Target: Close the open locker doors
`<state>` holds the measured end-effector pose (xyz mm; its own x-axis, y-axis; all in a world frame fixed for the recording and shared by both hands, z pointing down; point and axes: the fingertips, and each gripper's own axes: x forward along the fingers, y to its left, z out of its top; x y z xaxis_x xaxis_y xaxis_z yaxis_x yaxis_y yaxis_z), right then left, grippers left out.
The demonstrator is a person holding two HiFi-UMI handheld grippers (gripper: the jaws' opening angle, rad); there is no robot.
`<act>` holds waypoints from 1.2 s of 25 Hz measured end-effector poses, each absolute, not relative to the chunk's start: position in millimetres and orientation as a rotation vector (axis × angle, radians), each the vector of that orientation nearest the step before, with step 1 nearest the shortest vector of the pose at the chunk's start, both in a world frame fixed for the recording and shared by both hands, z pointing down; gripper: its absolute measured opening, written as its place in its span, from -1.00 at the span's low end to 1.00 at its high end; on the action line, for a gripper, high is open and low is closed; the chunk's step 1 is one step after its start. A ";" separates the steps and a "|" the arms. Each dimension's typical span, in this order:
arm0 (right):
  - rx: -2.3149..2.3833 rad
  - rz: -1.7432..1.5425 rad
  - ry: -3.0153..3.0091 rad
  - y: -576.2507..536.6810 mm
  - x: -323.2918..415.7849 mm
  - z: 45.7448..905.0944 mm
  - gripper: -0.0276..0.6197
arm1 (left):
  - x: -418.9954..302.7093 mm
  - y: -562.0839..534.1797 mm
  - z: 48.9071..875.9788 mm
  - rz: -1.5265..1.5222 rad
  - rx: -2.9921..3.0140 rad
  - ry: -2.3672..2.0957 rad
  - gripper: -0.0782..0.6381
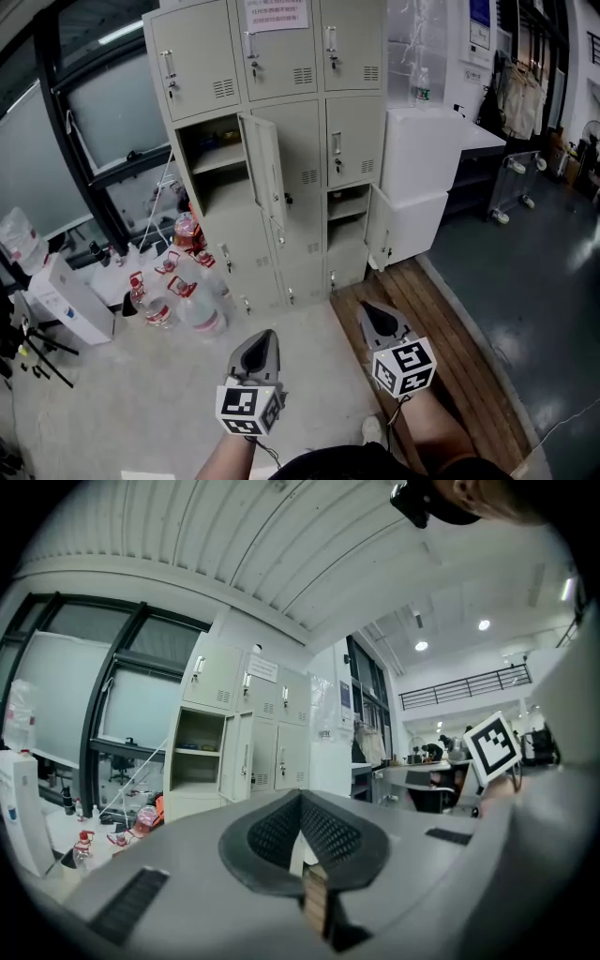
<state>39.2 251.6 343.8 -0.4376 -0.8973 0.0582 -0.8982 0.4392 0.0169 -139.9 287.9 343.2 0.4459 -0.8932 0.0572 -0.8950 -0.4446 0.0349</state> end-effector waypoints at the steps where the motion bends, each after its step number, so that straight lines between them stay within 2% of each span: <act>1: 1.631 0.027 -2.613 252.1 36.5 343.4 -0.91 | -142.2 288.5 342.6 0.043 2.620 -1.621 -0.77; 19: 1.619 0.032 -2.615 251.7 -29.3 339.2 -0.91 | -216.7 293.1 347.0 0.036 2.590 -1.635 -0.77; 30: 1.599 0.038 -2.651 220.8 -37.6 337.6 -0.91 | -232.1 272.7 349.8 0.015 2.550 -1.687 -0.77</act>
